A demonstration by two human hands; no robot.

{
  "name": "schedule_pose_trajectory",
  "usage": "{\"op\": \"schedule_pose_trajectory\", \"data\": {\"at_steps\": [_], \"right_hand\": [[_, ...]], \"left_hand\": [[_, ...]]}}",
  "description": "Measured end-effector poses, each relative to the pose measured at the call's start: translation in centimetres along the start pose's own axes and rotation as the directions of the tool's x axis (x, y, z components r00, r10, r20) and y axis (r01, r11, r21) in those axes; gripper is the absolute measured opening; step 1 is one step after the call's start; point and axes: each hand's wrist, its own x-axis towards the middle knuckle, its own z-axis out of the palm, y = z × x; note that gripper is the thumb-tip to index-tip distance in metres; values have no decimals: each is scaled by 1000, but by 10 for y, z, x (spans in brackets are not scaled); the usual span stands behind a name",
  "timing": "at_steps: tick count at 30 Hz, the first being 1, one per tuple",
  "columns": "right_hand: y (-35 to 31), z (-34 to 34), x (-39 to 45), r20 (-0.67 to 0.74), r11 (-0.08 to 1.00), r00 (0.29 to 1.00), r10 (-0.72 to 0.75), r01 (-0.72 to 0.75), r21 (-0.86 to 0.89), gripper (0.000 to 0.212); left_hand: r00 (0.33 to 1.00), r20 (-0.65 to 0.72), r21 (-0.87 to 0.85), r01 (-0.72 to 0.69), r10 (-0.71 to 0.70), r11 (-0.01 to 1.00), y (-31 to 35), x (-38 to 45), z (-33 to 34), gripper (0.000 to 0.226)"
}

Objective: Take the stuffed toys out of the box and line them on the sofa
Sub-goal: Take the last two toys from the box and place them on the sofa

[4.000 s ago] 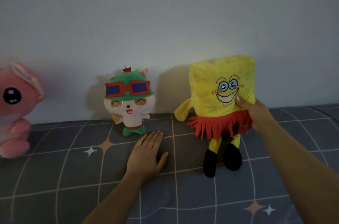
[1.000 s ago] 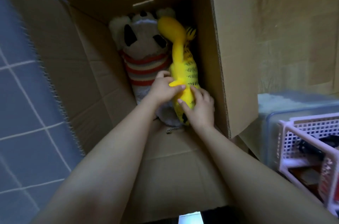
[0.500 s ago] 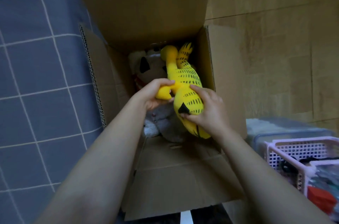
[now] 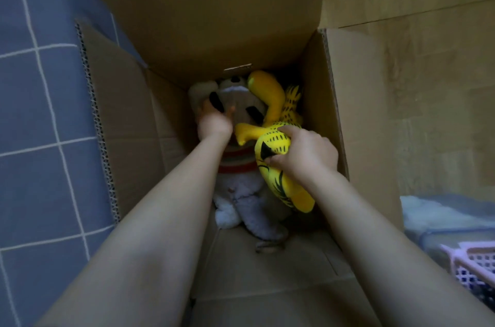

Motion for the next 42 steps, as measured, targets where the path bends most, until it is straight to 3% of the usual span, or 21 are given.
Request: {"op": "schedule_pose_trajectory", "data": {"at_steps": [6,12,18,22,27,31,34,38,42], "right_hand": [[10,14,3,-9,1000,1000,11,-11,24,70],[5,-8,-21,-1,995,999,38,-38,91,70],[-2,-69,-70,65,963,987,146,-157,219,72],[-3,-121,-122,160,923,969,189,-231,308,66],[-24,-198,-207,214,921,963,165,-228,315,76],[-53,-269,-285,175,945,982,75,-126,301,64],[-78,-308,-329,124,953,992,-8,-30,303,68],[-127,-350,-385,61,918,985,-162,127,376,46],[-181,-376,-428,-11,859,952,-305,280,429,31]], "left_hand": [[997,-81,0,17,-16,1000,-18,14,7,38],[994,-101,-51,-56,51,997,-7,-16,-15,35],[969,-12,-28,-247,247,969,18,-92,-65,21],[940,81,34,-335,331,942,27,-153,-117,21],[915,78,5,-397,396,918,50,-234,-203,32],[900,-32,-62,-435,434,898,78,-299,-287,34],[887,-161,-125,-454,434,882,92,-340,-347,29],[823,-375,-145,-507,427,849,90,-383,-435,27],[762,-506,-126,-529,404,839,70,-410,-516,33]]}}
